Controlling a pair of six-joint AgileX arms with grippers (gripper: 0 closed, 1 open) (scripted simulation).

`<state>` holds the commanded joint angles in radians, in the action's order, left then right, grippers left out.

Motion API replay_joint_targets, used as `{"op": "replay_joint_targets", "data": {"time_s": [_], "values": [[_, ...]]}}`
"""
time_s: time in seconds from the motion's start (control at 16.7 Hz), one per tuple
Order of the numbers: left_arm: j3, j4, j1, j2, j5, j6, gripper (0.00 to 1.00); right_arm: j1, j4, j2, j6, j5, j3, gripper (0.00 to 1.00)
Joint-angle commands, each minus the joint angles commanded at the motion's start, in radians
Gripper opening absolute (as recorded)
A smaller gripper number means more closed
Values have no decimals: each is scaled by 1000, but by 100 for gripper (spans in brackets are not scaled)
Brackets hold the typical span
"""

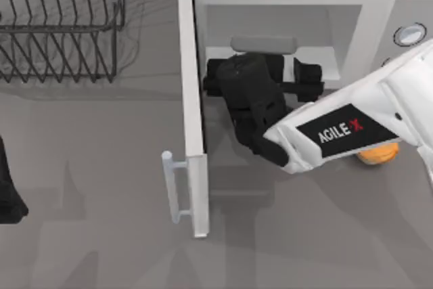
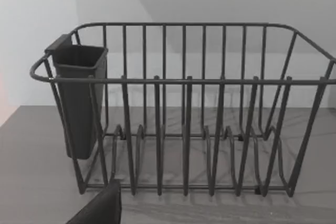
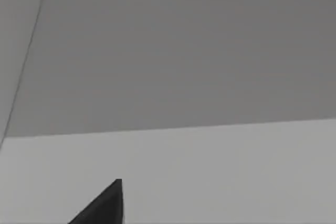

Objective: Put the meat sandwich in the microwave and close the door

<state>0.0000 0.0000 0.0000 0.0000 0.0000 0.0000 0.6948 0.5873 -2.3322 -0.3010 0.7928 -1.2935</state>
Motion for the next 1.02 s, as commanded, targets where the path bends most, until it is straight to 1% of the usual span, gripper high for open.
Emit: {"op": "replay_joint_targets", "data": {"time_s": [0.24, 0.42, 0.78, 1.02], "values": [[0, 0, 0, 0, 0, 0, 100, 91, 83, 133, -55, 80, 264, 100], [0, 0, 0, 0, 0, 0, 100, 133, 123, 192, -74, 123, 356, 100], [0, 0, 0, 0, 0, 0, 100, 132, 122, 197, -75, 126, 362, 100], [0, 0, 0, 0, 0, 0, 100, 132, 17, 280, -75, 125, 331, 100]]}}
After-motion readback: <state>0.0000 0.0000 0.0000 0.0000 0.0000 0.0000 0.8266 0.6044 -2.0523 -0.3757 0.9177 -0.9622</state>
